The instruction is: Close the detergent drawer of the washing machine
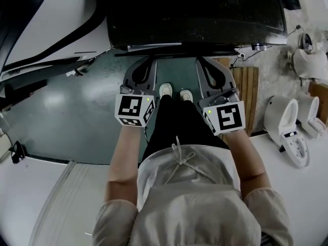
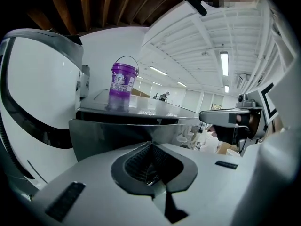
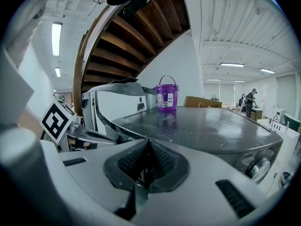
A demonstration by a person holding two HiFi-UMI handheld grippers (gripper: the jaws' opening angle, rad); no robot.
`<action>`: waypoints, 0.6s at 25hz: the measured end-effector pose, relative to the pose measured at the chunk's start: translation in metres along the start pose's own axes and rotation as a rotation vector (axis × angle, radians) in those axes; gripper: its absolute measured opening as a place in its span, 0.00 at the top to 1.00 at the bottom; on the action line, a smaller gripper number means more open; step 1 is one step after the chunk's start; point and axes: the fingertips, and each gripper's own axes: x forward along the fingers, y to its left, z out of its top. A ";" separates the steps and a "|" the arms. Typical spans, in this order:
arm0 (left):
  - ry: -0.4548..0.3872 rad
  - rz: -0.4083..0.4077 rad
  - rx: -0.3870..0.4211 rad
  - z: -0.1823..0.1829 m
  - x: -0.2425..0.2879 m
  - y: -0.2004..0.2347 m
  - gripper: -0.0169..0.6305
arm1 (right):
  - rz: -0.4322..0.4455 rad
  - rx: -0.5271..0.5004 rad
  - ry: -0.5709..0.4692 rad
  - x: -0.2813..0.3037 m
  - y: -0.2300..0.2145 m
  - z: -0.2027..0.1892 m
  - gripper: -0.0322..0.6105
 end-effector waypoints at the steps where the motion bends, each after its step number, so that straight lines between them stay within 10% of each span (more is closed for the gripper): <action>1: 0.003 -0.004 0.003 0.001 0.002 0.002 0.95 | -0.003 -0.006 -0.005 0.001 -0.001 0.001 0.94; 15: 0.003 -0.017 -0.009 0.009 0.016 0.013 0.95 | -0.056 0.021 -0.006 0.008 -0.007 0.007 0.94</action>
